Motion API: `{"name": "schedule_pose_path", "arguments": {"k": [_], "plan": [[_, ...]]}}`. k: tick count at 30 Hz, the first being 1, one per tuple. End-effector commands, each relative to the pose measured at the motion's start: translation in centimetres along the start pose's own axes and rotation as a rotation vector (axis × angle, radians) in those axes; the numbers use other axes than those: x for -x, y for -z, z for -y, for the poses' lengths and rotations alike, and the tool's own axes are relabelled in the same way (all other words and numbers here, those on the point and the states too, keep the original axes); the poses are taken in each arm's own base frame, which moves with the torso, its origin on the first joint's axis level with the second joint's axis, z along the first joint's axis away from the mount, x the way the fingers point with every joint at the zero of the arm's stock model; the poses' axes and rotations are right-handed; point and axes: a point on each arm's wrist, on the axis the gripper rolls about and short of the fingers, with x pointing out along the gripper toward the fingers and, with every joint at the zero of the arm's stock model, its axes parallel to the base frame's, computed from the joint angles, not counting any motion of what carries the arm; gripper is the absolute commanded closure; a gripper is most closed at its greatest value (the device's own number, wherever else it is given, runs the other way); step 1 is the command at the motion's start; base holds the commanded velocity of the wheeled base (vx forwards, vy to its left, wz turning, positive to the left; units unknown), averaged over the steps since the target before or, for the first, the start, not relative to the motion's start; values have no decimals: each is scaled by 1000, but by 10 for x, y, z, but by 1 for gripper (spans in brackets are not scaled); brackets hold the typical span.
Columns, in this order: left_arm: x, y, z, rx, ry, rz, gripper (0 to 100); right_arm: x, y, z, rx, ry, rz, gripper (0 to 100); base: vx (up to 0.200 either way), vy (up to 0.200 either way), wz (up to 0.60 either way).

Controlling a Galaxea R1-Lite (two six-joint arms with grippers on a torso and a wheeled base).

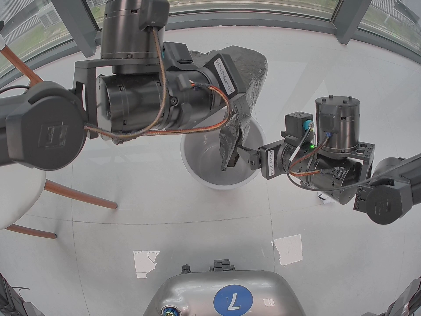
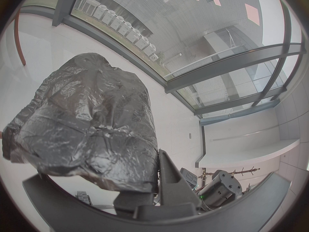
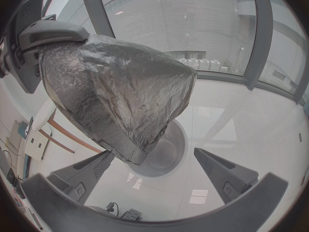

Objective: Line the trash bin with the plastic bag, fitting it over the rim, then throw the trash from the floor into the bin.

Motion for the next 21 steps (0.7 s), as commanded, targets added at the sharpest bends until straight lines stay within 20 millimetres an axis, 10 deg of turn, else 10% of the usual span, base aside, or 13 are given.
{"name": "schedule_pose_path", "arguments": {"k": [1, 21], "plan": [[0, 0, 0, 0, 1, 0, 100, -2, -1, 1, -2, 6, 4, 0, 0, 0, 0], [-2, 4, 0, 0, -1, -12, 100, -7, -25, -2, 7, 82, 74, 0, 0, 0, 0]]}}
